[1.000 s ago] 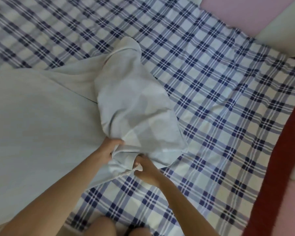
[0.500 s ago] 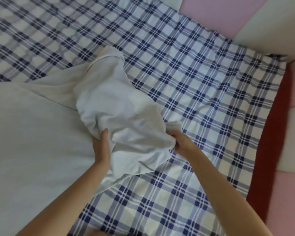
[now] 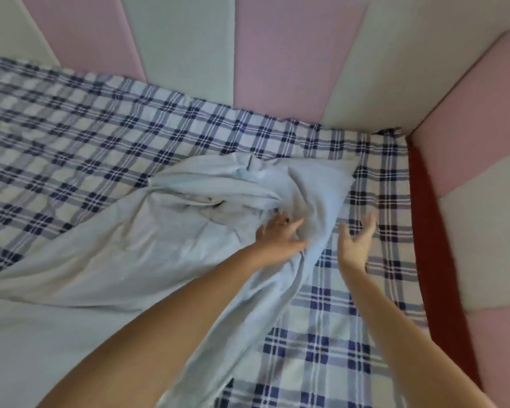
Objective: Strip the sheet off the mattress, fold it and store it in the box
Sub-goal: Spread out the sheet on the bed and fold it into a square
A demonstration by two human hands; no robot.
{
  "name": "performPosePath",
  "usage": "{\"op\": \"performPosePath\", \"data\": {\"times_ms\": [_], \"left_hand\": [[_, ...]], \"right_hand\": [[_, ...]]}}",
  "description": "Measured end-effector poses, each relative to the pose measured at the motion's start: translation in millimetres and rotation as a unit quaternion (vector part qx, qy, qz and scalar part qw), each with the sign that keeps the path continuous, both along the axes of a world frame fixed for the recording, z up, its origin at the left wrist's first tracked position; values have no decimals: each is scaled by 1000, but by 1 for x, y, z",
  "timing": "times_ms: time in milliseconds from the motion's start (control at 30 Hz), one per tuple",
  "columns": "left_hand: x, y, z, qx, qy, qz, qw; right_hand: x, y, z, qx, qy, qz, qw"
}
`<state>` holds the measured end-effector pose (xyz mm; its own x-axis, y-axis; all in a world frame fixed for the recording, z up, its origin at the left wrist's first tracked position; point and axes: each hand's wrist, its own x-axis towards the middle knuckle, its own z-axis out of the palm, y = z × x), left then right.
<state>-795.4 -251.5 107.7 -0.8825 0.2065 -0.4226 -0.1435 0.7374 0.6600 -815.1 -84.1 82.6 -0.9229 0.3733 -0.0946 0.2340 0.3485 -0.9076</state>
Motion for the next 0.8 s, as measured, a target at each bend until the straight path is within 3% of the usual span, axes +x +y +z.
{"op": "performPosePath", "data": {"times_ms": [100, 233, 333, 433, 533, 600, 700, 800], "left_hand": [[38, -15, -43, -105, -43, -11, 993], [59, -70, -87, -249, -103, -14, 963], [51, -95, -108, -244, -67, 45, 967], [37, -102, -122, -123, 13, 201, 972], [26, -107, -141, -70, 61, 300, 949], [26, -111, -154, -95, 95, 311, 941], [11, -121, -157, -129, 194, 322, 918], [-35, -143, -150, -160, 245, 372, 881]], "right_hand": [[34, 10, -39, 127, -16, 149, 980], [45, 9, -76, 260, -58, 308, 913], [33, -4, -99, 335, -87, 371, 862], [14, -15, -127, 341, -170, 323, 867], [3, -33, -164, 395, -249, 281, 838], [5, -42, -177, 433, -188, 226, 852], [4, -40, -189, 456, -15, 124, 881], [-5, -40, -194, 449, 38, 85, 889]]}}
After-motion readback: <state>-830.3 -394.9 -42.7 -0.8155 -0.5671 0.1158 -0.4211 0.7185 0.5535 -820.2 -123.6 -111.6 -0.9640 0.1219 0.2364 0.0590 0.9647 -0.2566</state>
